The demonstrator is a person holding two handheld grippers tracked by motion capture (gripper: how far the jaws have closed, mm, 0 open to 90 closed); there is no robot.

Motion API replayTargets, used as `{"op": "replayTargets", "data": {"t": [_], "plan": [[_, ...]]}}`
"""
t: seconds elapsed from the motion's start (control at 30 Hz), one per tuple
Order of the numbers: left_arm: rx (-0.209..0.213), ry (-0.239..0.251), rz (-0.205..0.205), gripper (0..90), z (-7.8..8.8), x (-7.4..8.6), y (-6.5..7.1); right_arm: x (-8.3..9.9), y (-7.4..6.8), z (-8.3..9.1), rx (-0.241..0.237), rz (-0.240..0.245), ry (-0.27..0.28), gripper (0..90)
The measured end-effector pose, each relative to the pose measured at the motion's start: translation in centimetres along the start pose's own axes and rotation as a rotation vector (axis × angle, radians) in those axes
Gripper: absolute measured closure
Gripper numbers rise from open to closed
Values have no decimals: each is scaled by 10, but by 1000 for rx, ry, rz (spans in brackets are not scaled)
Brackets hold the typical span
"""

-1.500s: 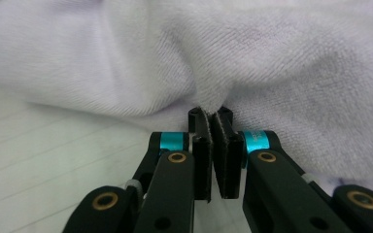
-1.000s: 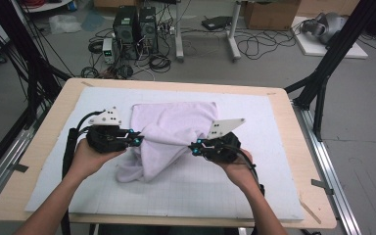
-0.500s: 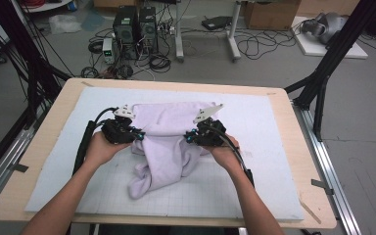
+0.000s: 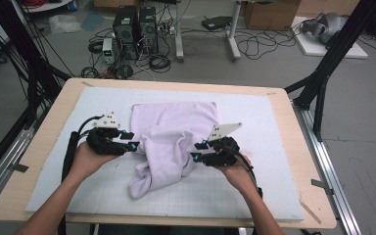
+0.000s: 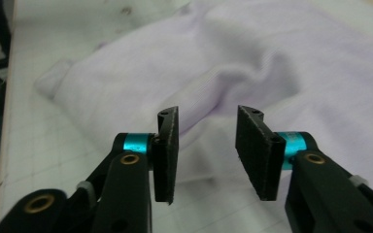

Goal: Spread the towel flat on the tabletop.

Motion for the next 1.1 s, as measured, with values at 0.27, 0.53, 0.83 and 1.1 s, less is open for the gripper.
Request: {"op": "replayTargets", "data": {"t": [0.27,0.53,0.83,1.1], "plan": [[65,-70,27,536,-47,32,26,37,-5,-37,43,-30,-129,500],[68,-92,-13,844,-58,34,31,40,0,-42,8,1,-140,822],[40,51,31,859,-4,4,18,11,15,25,35,17,-44,835],[-45,6,24,859,-18,7,0,16,62,50,155,-29,-80,833]]}}
Point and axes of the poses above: each handheld gripper's, and its own axes: z roughly backward along the jaws, x roughly out of its underside, y roughly to its right, the point moved 9 cm from there along -z, roughly forward along the jaws, and after that the axes turned 3 degrees about y, right-handed, at the moved point
